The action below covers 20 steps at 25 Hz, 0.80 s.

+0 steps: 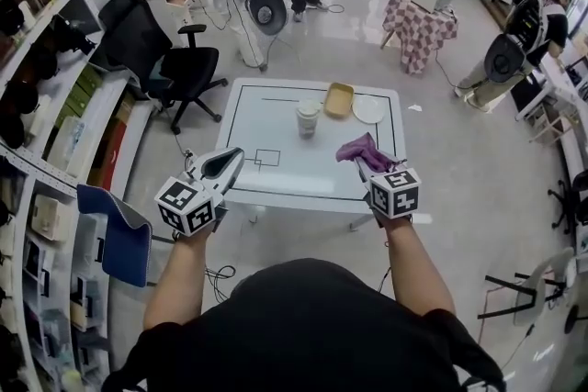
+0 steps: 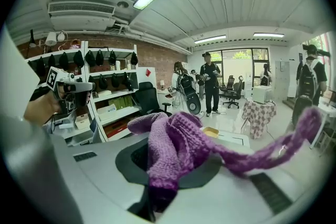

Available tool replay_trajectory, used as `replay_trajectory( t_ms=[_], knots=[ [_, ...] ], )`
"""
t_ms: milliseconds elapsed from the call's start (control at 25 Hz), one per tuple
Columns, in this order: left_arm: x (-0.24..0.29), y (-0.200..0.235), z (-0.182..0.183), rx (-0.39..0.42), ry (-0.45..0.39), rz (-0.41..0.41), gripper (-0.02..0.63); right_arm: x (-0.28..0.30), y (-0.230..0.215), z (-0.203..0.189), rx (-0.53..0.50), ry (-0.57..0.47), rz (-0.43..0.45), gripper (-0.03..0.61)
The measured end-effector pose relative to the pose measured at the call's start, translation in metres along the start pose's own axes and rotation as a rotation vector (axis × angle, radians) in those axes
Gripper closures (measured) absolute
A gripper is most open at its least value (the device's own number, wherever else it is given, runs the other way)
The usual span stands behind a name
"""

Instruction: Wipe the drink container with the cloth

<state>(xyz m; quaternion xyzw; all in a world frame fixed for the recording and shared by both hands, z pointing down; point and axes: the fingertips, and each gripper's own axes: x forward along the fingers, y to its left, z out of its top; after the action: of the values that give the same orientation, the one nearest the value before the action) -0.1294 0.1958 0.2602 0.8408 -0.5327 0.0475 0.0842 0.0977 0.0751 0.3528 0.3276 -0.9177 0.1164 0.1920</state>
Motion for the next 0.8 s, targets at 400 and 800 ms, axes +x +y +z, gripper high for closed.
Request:
replay_trajectory(
  t_ms=[400,800],
  knots=[
    [0.004,-0.008,0.006,-0.001,-0.016,0.012,0.588,-0.002,-0.007,0.018,-0.022,-0.027,0.017,0.502],
    [0.022,0.015,0.002,0.003,-0.016,-0.029,0.588,0.015,-0.012,0.024,-0.020,-0.039,-0.018,0.502]
  ],
)
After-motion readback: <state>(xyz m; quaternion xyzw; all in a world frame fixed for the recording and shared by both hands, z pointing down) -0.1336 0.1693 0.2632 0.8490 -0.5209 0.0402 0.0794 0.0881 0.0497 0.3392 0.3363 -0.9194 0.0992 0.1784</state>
